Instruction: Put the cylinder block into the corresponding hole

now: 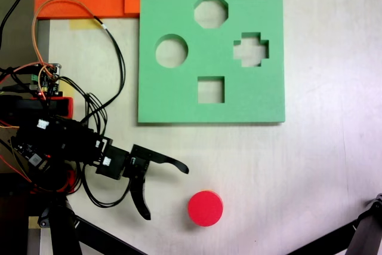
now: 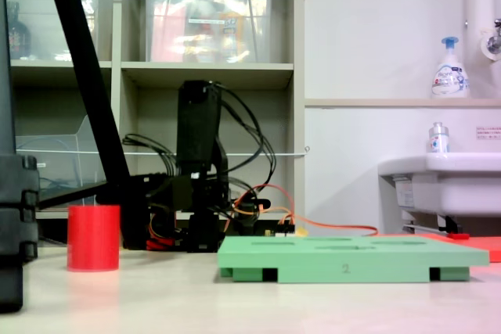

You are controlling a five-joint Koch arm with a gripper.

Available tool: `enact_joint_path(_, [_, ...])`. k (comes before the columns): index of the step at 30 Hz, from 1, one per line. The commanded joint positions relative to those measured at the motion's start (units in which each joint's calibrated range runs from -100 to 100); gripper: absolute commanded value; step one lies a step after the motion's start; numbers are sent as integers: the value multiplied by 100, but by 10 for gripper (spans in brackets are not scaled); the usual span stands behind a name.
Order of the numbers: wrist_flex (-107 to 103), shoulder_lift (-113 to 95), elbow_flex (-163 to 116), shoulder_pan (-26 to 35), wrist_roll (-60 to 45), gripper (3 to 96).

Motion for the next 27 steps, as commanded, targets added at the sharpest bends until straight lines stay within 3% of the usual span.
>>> enact_joint_path(1, [697,876,532,-20,-34,801])
enact_joint_path(13, [832,3851,2546,-83,-20,801])
enact_joint_path(23, [832,4703,3583,-161,49,792])
enact_joint_path(27, [832,4717,3583,-171,73,637])
